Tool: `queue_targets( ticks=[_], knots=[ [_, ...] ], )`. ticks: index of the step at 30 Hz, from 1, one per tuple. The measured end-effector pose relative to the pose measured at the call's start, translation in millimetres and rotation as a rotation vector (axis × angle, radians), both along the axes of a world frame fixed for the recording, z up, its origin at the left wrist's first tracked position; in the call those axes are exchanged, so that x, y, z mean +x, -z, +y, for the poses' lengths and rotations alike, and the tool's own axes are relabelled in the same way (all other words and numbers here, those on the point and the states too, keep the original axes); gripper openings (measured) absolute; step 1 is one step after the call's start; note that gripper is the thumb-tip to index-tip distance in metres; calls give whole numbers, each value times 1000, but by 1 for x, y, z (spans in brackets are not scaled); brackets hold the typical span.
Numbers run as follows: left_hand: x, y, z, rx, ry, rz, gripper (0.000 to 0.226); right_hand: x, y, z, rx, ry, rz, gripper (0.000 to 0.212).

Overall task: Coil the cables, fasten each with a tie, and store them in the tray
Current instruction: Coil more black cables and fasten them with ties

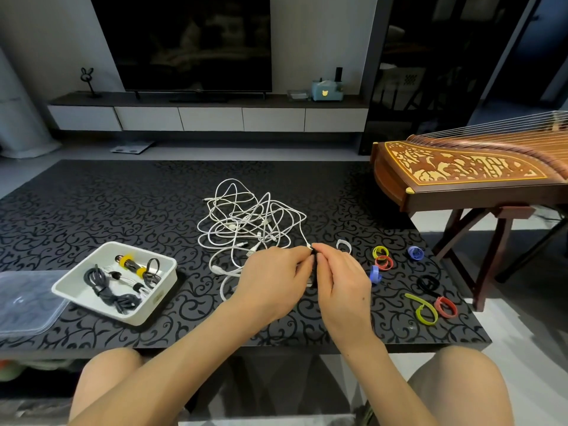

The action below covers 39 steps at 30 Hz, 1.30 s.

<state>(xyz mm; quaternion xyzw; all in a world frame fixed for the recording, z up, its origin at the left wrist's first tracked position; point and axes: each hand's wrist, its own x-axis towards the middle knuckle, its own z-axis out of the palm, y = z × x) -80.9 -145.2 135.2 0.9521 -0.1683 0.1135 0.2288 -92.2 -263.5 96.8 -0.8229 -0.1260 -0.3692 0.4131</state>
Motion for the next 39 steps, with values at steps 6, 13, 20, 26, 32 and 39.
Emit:
queue_targets(
  ticks=[6,13,20,26,32,39],
  knots=[
    [3,-2,4,275,54,-40,21,2,5,-3,-36,-15,25,19],
    [0,-13,16,93,236,409,13,2,-5,-8,-101,-24,21,16],
    [-1,-4,13,262,157,342,25,-2,-19,-13,-273,-80,7,13],
    [5,-8,9,186,88,258,15,2,-32,-25,-574,-9,-248,9],
    [2,-2,0,312,137,223,13,27,-59,-33,-692,-10,-248,9],
    [-6,15,7,438,290,-156,9,43,-72,-23,-418,-162,205,16]
  ],
)
